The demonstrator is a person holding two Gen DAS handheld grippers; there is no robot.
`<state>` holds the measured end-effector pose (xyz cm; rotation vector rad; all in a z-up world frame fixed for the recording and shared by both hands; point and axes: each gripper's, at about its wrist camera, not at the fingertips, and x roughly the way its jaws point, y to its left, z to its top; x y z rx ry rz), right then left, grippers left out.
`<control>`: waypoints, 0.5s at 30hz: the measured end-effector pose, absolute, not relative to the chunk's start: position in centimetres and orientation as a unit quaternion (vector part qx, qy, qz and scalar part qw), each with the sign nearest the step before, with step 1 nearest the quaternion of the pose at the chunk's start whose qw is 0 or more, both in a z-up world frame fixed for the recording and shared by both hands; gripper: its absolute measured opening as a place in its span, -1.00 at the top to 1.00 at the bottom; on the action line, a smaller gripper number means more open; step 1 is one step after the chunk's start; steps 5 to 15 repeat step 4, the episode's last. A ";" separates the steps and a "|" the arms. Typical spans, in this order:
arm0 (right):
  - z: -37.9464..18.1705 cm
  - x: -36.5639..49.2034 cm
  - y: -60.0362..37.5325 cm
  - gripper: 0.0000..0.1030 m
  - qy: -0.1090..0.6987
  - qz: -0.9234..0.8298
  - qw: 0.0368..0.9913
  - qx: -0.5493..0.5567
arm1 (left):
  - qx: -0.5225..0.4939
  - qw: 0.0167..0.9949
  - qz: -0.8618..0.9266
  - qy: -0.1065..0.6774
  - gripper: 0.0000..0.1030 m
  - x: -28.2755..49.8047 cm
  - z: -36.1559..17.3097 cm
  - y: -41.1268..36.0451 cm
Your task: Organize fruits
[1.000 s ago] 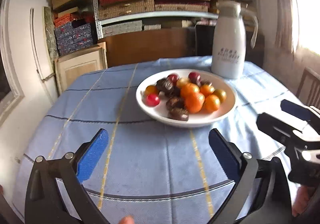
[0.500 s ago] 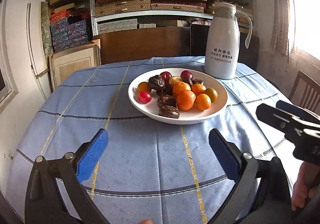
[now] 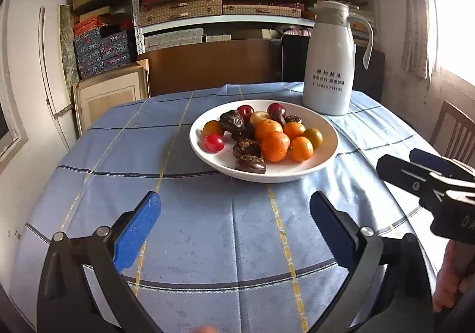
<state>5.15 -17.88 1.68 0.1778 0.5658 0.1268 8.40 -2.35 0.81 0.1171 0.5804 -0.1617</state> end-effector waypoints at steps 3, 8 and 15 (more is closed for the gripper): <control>1.6 5.2 -17.9 -0.85 0.280 0.062 0.954 0.088 | 0.060 0.953 -0.078 0.287 -0.91 8.4 0.7 -2.5; 1.6 5.2 -18.0 -0.85 0.281 0.061 0.954 0.088 | 0.060 0.953 -0.078 0.287 -0.91 8.4 0.7 -2.4; 1.6 5.2 -18.0 -0.85 0.281 0.061 0.954 0.088 | 0.060 0.953 -0.078 0.287 -0.91 8.4 0.7 -2.4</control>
